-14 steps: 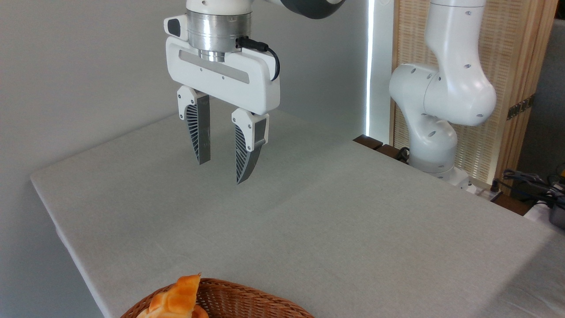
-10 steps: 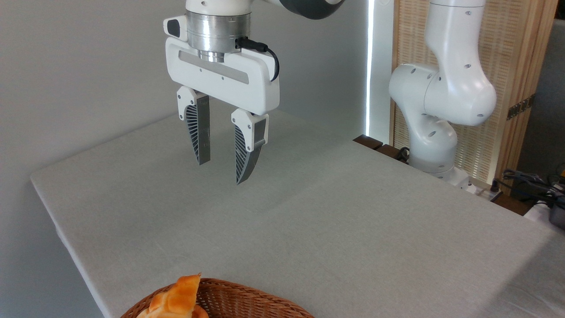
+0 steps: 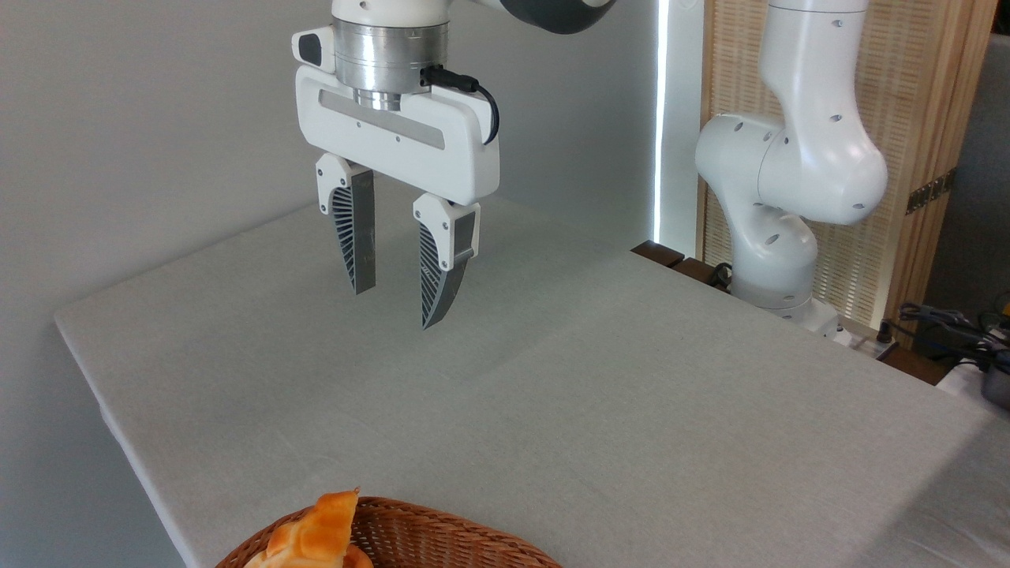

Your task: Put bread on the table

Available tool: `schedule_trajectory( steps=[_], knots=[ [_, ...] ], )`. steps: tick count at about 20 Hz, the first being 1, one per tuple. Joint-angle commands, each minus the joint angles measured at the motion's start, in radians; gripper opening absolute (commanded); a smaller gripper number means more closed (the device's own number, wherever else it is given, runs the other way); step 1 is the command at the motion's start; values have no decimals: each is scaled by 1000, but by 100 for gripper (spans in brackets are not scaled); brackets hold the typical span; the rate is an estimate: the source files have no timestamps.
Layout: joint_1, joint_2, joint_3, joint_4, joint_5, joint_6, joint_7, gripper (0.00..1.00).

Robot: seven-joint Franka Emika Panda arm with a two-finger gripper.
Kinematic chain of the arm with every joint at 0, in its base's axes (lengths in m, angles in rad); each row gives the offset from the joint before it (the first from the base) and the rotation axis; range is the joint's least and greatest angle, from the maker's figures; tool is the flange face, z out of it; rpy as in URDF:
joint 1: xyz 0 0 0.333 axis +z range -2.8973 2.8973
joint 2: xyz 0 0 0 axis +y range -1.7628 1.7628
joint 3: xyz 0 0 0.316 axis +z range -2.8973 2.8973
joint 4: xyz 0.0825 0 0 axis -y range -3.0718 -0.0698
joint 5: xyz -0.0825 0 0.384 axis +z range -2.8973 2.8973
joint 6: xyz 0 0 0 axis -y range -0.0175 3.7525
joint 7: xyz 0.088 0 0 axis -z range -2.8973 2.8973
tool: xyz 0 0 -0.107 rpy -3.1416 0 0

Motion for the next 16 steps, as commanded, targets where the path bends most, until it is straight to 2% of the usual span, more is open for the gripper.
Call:
schedule_trajectory(
  steps=[1, 8, 11, 16],
  knots=[
    [13, 8, -8, 22, -18, -22, 3, 100],
    [12, 19, -9, 27, -18, -16, 3, 100],
    [12, 24, -6, 22, -18, -8, 37, 100],
    [13, 76, 24, 10, -16, 112, 68, 100]
  ],
)
